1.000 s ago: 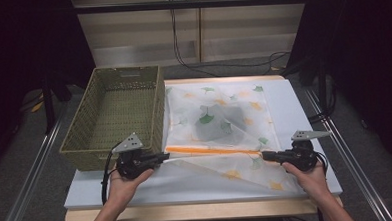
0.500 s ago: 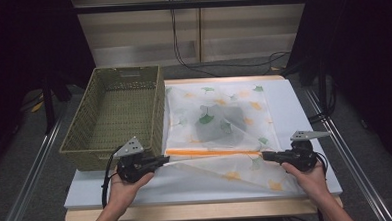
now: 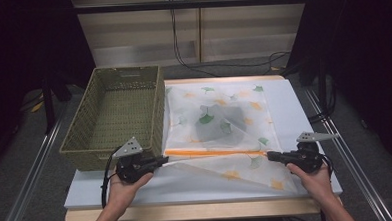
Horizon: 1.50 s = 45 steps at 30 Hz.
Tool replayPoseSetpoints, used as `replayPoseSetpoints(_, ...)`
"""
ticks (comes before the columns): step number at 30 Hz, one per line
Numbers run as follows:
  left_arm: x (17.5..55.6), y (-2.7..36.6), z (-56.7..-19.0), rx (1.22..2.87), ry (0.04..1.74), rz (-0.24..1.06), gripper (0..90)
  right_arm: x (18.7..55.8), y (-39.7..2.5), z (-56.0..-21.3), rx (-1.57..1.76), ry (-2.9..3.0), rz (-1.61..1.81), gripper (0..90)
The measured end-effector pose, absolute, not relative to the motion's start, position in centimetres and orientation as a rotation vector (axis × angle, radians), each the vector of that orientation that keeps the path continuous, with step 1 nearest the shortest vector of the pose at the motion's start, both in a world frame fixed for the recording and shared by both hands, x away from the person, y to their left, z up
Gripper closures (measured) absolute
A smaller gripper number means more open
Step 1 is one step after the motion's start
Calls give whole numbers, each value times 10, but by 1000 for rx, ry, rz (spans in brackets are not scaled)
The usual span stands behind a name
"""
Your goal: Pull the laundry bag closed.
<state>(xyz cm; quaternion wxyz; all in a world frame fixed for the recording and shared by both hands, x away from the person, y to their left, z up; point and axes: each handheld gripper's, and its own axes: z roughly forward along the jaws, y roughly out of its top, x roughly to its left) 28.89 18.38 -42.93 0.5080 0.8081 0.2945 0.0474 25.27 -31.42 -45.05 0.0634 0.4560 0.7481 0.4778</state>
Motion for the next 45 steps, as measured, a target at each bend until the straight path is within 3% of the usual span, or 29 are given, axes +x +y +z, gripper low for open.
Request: replayPoseSetpoints(45,286,189,-436,1988,761,112,876,234,-354,-464,1484,2206,1351,900)
